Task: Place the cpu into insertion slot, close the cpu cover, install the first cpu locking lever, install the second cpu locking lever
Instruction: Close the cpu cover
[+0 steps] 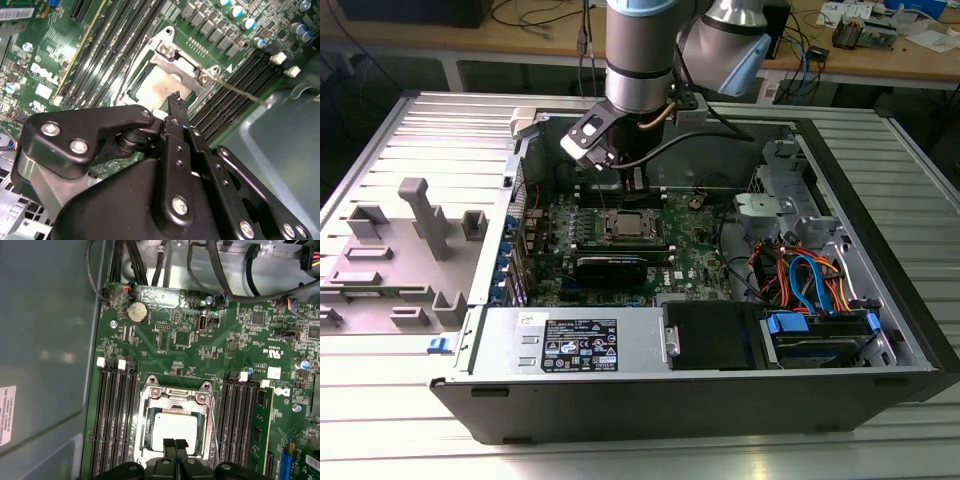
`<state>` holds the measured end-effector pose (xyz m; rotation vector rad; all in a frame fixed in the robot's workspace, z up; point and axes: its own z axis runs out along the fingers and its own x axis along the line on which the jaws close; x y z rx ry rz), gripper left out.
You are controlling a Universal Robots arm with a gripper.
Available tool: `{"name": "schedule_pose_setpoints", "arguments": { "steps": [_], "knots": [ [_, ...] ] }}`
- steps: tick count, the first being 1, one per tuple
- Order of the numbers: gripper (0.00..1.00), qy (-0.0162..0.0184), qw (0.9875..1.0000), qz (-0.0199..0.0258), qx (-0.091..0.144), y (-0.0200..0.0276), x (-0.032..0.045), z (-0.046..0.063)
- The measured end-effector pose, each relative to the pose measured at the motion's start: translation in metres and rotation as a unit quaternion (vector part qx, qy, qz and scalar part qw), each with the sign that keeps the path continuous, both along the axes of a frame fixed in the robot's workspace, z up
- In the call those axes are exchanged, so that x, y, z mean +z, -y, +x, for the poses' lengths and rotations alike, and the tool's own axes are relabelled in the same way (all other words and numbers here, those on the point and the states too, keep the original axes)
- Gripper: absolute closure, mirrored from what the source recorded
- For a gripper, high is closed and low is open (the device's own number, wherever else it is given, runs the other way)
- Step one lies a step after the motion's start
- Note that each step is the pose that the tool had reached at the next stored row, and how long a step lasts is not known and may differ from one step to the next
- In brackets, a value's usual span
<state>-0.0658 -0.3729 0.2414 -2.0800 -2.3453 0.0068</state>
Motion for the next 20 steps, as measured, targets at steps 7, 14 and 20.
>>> {"name": "schedule_pose_setpoints", "arguments": {
  "steps": [7,14,20],
  "knots": [
    [0.89,0.0,1.0,0.0,0.0,0.0,-0.012,-0.011],
    [0.89,0.0,1.0,0.0,0.0,0.0,-0.0129,-0.012],
    [0.89,0.0,1.0,0.0,0.0,0.0,-0.0132,-0.013]
  ]
}}
